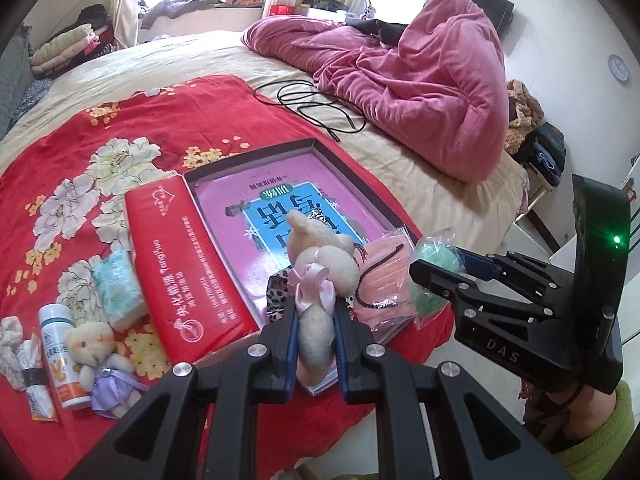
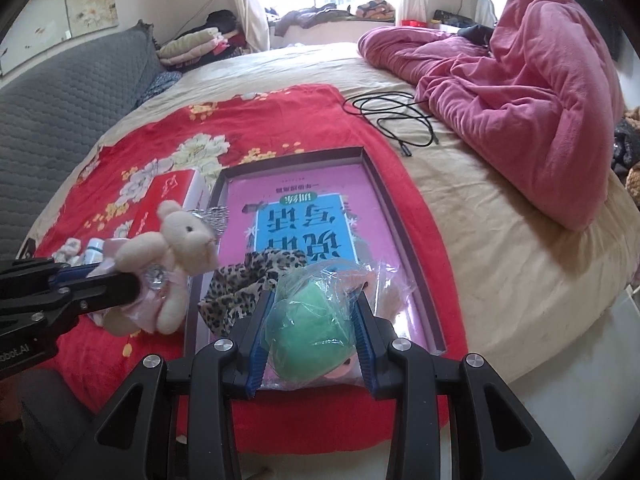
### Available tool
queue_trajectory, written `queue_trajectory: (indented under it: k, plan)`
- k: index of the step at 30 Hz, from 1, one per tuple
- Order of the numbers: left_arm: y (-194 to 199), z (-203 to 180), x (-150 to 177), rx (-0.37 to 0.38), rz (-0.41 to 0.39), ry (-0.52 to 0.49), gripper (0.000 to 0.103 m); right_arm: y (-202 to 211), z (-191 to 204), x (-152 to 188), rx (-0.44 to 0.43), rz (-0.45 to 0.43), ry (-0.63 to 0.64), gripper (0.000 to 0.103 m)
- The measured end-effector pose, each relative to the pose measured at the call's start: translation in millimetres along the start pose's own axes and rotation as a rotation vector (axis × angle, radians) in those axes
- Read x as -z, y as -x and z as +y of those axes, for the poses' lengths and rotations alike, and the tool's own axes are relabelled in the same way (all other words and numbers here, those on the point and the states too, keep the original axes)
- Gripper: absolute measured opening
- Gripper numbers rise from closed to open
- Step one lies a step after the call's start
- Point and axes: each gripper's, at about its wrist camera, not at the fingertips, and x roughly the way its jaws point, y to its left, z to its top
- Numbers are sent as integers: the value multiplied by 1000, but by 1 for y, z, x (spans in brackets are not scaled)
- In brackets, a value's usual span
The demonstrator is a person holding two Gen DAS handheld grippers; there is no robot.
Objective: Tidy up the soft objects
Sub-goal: 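Carry the bunny with left and green ball bag with right over the pink tray, then lower the green ball bag onto the tray and open right while left holds the bunny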
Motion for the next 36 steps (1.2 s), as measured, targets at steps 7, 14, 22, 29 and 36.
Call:
queue_trajectory:
  k: [7, 14, 22, 29, 36]
  plan:
    - [-20, -10, 2, 13, 21, 0, 16, -13, -2, 8, 9, 41, 30, 39]
    - [-35, -10, 4, 12, 42, -5, 16, -33, -1, 16, -13, 70, 46, 39]
    - [-41, 1, -2, 15, 42, 15, 16, -57, 1, 12, -24, 82, 57, 39]
    - [-47, 8, -6, 10, 43, 36, 16, -71, -1, 4, -30, 84, 50, 39]
    - [-50, 13, -9, 6, 39, 48, 16, -84, 1, -3, -47, 81, 62, 39]
